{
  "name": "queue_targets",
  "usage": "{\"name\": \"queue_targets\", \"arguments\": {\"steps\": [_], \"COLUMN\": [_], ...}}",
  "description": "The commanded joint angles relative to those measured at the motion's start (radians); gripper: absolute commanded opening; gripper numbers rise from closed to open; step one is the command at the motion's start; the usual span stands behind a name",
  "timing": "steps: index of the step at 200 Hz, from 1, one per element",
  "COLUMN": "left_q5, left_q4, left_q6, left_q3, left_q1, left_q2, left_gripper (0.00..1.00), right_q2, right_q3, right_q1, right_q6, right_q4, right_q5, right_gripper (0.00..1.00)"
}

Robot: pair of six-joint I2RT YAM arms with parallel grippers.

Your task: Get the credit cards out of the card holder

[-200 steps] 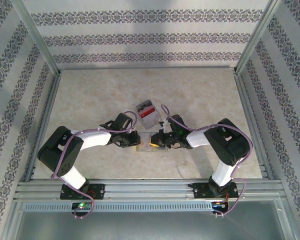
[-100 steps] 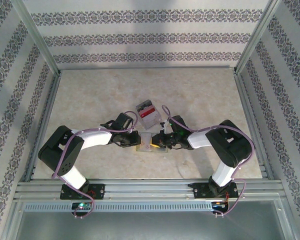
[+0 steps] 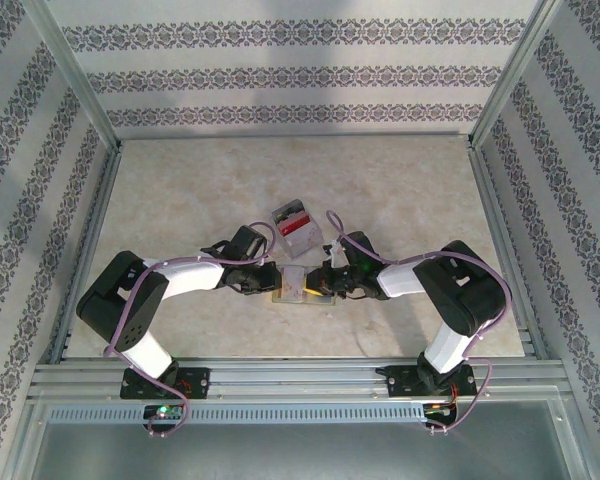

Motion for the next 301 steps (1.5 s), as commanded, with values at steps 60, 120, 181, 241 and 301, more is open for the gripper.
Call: {"name": "queue_targets", "arguments": {"steps": [60, 120, 181, 241, 301], "left_q5": [0.045, 0.085, 0.047, 0.001, -0.025], "left_q4": [-0.007, 0.04, 0.029, -0.024, -0.037], "left_q6": [-0.036, -0.036, -0.03, 0.0, 0.001], "left_q3": [0.02, 0.023, 0.017, 0.009, -0.013], "left_q1": [0.014, 0.014, 0.014, 0.014, 0.014], "left_q2": [-0.063, -0.01, 0.021, 0.032, 0.044], "left_gripper": [0.2, 0.12, 0.11, 0.11, 0.11], "right_q2": [0.005, 0.015, 0.018, 0.007, -0.011], "right_q3": [0.004, 0.009, 0.012, 0.01, -0.002], "right_q1": [-0.001, 0.002, 0.004, 0.003, -0.006], "right_q6": [-0.014, -0.013, -0.013, -0.018, -0.03], "right_q4": [0.014, 0.017, 0.015, 0.006, -0.014], "right_q5": [-0.013, -0.014, -0.014, -0.013, -0.005], "right_gripper": [0.0, 0.0, 0.0, 0.0, 0.0]}}
